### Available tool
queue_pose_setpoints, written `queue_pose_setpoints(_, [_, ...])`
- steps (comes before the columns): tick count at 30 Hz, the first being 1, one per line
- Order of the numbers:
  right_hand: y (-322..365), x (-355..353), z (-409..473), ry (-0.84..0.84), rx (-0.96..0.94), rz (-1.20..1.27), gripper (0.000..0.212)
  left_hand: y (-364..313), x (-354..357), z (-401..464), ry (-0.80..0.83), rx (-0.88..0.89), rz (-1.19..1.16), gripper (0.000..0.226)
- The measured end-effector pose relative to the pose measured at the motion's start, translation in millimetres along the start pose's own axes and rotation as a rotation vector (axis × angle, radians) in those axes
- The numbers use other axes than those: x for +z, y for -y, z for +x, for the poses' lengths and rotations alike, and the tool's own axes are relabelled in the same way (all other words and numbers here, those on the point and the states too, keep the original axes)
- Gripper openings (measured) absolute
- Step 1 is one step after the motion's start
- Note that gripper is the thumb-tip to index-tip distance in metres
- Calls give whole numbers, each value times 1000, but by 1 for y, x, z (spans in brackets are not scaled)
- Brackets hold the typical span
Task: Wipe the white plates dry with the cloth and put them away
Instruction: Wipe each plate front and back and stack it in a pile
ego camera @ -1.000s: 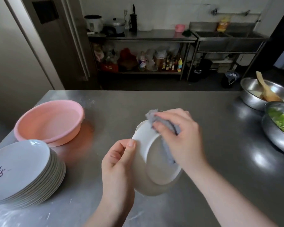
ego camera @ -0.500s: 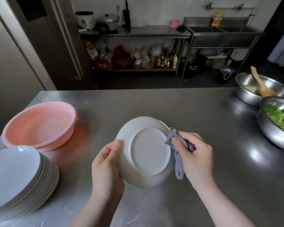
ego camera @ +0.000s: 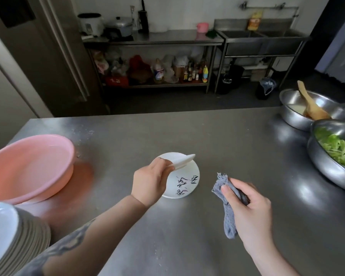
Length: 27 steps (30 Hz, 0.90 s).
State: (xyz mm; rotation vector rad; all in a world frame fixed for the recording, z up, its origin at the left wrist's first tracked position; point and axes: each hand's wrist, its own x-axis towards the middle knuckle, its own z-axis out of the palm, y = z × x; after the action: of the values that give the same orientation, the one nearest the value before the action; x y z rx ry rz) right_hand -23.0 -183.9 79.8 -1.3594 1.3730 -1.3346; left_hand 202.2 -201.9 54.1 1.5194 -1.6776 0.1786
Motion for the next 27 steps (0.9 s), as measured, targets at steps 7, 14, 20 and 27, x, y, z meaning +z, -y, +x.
queue_pose_setpoints(7, [-13,0,15,9,56,15,25,21,39,-11,29,205,130,25])
queue_pose_setpoints(14, [-24,7,17,39,76,4,29,24,61,-38,134,300,39,9])
queue_pose_setpoints(20, [-36,4,13,50,112,-2,22,27,74,-55,251,84,-5,22])
queue_pose_setpoints(27, [-42,6,7,82,137,-3,16,23,72,-55,397,-133,-43,15])
